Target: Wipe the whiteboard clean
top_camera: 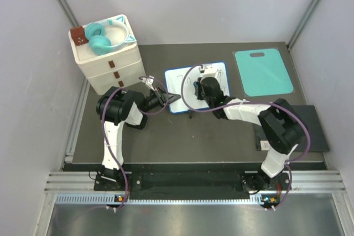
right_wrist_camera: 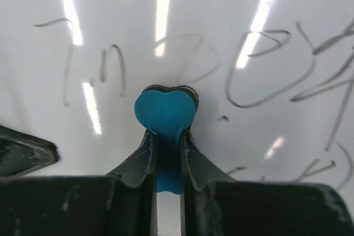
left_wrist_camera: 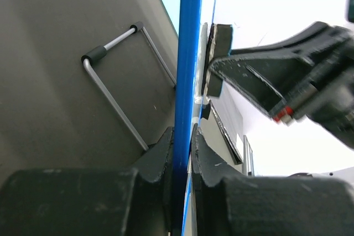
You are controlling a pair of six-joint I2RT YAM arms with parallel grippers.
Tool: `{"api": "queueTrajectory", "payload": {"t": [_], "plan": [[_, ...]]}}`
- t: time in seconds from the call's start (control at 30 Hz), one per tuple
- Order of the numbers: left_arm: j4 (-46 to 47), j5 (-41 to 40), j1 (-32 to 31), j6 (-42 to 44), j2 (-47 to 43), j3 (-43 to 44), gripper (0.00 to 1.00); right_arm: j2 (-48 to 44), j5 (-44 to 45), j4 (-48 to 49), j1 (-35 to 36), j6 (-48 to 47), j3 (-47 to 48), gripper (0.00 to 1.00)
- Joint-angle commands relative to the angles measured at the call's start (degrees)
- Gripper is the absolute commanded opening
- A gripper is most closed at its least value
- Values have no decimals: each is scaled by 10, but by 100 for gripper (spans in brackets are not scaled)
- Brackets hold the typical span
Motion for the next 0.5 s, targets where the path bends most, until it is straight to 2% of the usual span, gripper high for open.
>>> {"api": "queueTrajectory", "payload": {"t": [0.0,0.1,0.27,0.47], "plan": [[-2,15,1,41,72,-45,0,75,5,-14,58,18,36,0],[1,15,1,42,71,-50,0,100,23,-29,62,42,49,0],[5,18,1,39,75,-45,0,91,68,-117,45,67,66,0],[11,18,1,37,75,-48,0,38,60,-168,-46,95,28,0]]}}
